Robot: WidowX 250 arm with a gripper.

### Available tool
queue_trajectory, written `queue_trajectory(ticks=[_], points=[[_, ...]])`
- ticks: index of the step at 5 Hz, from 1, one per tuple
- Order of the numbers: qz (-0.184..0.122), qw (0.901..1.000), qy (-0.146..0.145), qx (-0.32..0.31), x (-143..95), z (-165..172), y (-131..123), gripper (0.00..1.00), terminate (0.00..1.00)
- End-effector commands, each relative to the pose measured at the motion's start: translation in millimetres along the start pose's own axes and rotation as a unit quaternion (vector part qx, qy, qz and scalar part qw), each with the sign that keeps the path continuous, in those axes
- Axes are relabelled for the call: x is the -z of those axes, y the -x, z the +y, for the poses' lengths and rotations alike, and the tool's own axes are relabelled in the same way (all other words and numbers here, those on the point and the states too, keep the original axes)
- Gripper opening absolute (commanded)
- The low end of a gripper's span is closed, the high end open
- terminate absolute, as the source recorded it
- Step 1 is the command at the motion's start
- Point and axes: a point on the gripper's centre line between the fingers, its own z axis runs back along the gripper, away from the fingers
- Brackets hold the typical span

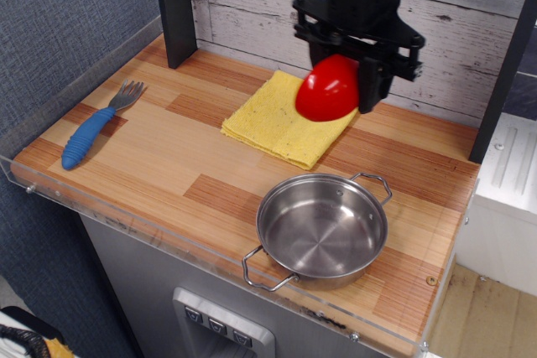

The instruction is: Move the red object from the inside of the bowl to the yellow cloth

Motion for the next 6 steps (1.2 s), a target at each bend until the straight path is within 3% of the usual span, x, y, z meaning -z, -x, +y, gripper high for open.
queue_trajectory(ticks=[1,3,6], points=[[-0.022,0.9977,-0.001,-0.064,14.9,30.1,-11.2,0.0,0.0],[-0.013,0.995,-0.036,-0.092,44.1,52.4,-25.1,0.0,0.0],[0.0,0.9933,-0.051,-0.104,59.7,75.9,-39.4,0.0,0.0]])
